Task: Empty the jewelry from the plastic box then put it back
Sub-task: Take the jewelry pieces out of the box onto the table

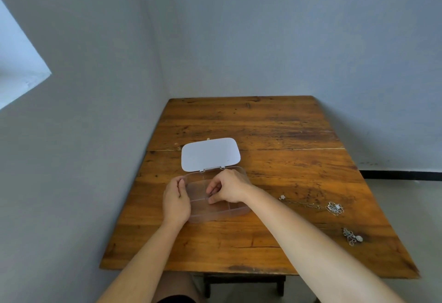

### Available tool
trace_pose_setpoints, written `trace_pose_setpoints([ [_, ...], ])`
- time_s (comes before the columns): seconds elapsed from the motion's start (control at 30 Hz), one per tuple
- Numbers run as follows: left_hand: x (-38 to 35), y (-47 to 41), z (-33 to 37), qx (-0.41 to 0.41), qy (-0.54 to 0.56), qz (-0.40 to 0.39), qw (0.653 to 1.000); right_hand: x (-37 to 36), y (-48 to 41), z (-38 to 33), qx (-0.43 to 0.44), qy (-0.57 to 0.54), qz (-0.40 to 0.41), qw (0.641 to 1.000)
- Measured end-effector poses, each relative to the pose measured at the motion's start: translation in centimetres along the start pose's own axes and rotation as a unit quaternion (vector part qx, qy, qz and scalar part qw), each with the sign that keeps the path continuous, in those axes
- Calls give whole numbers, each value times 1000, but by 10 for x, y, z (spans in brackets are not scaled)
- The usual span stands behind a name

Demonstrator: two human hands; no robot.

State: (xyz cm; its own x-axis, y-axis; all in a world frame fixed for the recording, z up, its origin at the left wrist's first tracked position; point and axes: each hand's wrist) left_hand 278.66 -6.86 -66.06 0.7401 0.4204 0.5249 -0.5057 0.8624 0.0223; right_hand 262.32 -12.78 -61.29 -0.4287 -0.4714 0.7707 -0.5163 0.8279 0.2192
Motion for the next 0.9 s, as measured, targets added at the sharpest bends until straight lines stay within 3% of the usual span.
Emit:
trace_pose_setpoints([
  [0.43, 9, -4, 11, 27, -53, -37, 998, 30, 35, -2, 26, -190, 100, 976],
  [0.63, 13, 4, 51, -68, -73, -7, 995, 93, 74, 4, 57, -244, 201, 947],
  [0.9, -47, 52, 129, -119, 8, -90, 989, 165, 134, 37, 56, -239, 296, 923],
])
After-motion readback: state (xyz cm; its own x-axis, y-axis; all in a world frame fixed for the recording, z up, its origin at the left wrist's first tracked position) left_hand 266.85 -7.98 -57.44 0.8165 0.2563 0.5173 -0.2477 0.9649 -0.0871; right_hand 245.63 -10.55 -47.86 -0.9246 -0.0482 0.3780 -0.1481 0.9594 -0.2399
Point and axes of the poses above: each hand's wrist, its own y-axis away from the middle knuckle, its own x-axis out of the back of the hand, z = x × y, and after that the axes turned 4 degrees about x, right-handed
